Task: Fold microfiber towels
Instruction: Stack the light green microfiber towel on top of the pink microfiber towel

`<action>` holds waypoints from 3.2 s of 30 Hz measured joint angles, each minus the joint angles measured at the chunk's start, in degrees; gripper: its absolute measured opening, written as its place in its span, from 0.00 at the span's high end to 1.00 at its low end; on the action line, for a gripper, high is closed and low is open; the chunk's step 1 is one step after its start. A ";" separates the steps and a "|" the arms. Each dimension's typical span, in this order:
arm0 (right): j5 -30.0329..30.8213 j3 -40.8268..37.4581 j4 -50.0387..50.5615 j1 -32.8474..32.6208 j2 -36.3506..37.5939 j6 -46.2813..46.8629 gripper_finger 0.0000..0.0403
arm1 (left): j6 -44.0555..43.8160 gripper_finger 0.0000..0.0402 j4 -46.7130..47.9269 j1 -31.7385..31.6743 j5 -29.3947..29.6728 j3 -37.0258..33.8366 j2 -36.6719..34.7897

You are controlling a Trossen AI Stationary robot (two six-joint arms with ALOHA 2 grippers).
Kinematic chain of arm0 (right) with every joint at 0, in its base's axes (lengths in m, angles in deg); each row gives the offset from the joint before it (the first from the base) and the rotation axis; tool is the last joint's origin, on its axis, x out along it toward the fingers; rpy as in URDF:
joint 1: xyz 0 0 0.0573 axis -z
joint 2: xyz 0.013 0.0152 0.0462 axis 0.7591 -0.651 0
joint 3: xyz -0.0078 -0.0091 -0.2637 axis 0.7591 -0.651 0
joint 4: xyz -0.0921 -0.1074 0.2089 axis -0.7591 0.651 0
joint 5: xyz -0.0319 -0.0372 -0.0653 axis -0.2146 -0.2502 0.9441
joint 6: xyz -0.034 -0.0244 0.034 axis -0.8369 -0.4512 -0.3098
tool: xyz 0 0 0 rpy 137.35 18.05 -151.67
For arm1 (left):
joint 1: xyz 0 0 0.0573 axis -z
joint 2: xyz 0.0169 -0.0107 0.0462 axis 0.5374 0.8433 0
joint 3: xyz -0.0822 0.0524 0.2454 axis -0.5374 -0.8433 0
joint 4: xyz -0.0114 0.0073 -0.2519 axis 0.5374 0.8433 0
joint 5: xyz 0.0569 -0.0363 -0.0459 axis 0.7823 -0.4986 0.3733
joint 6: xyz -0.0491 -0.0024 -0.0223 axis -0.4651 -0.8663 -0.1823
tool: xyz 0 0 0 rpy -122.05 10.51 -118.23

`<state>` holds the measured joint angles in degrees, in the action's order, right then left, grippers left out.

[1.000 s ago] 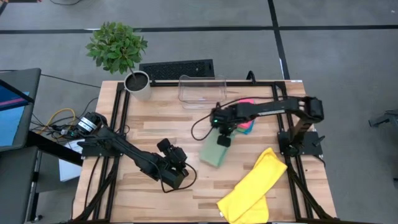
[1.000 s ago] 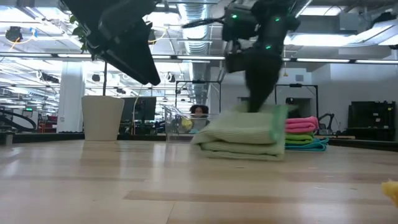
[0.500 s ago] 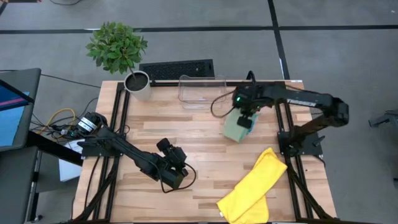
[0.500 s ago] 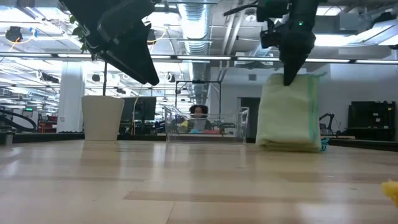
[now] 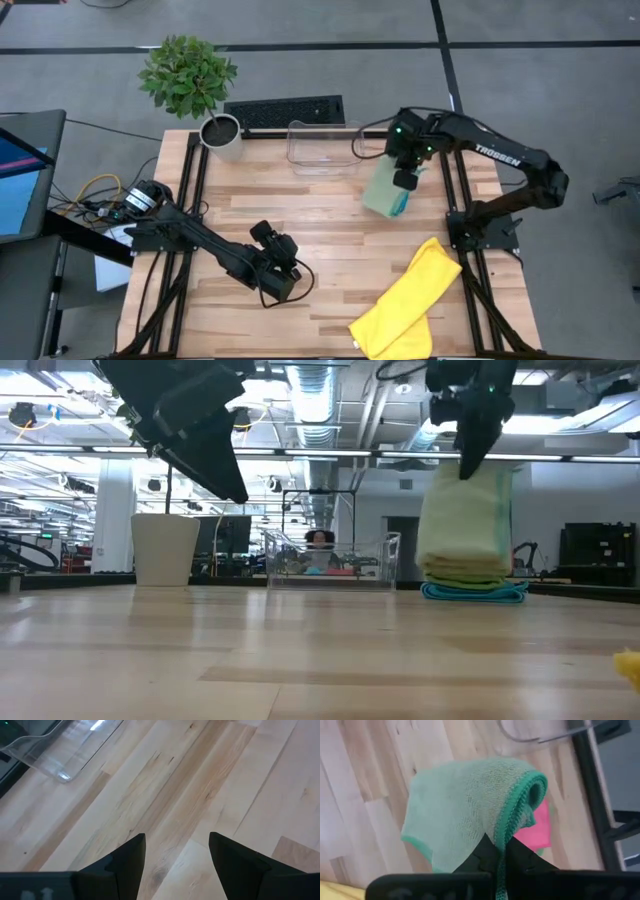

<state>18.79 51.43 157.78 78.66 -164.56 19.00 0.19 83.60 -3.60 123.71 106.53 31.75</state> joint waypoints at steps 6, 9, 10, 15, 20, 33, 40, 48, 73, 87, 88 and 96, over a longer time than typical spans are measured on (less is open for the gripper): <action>-0.17 1.65 0.81 3.56 0.04 -2.19 0.93 | 1.04 0.47 0.00 -0.73 0.43 0.00 0.00; -1.68 1.65 0.81 4.33 0.02 -2.62 0.93 | 1.14 0.47 0.32 -1.07 0.47 0.00 -0.02; -1.69 1.65 0.83 4.20 0.02 -2.87 0.93 | 1.21 0.47 0.66 -1.18 0.49 0.00 0.00; -1.99 1.65 1.72 6.21 -0.02 -5.69 0.93 | 1.60 0.47 0.90 -1.94 0.23 0.00 0.00; -2.33 1.65 1.18 9.26 -1.85 -7.89 0.93 | 1.57 0.47 0.87 -2.04 0.08 0.00 0.00; -2.91 1.63 0.36 15.93 -12.91 -11.72 0.93 | 1.55 0.47 0.83 -2.01 -1.24 0.00 0.00; 4.60 1.63 -1.34 18.09 -18.19 -11.70 0.88 | 1.51 0.47 0.85 -2.01 -1.21 0.00 0.00; 4.18 1.61 -1.85 17.75 -19.91 -11.00 0.78 | 1.49 0.47 0.87 -2.01 -1.15 0.00 0.00; -7.92 -36.49 -55.77 7.91 16.41 15.06 0.58 | 1.17 0.47 0.76 -1.33 0.84 0.00 -0.01; 1.15 -59.02 -78.81 -4.23 11.52 27.00 0.70 | 1.73 0.47 0.71 -1.31 1.80 0.01 0.00; 1.65 -59.05 -78.94 -4.78 10.41 27.02 0.71 | 1.44 0.47 0.72 -1.31 1.80 0.02 0.00; 2.60 -56.64 -79.05 -5.92 8.53 26.92 0.71 | 0.46 0.47 0.69 -1.31 1.74 0.02 0.00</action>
<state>21.39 -5.22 78.73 72.74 -156.03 45.91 0.65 84.29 -4.91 125.45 106.55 31.75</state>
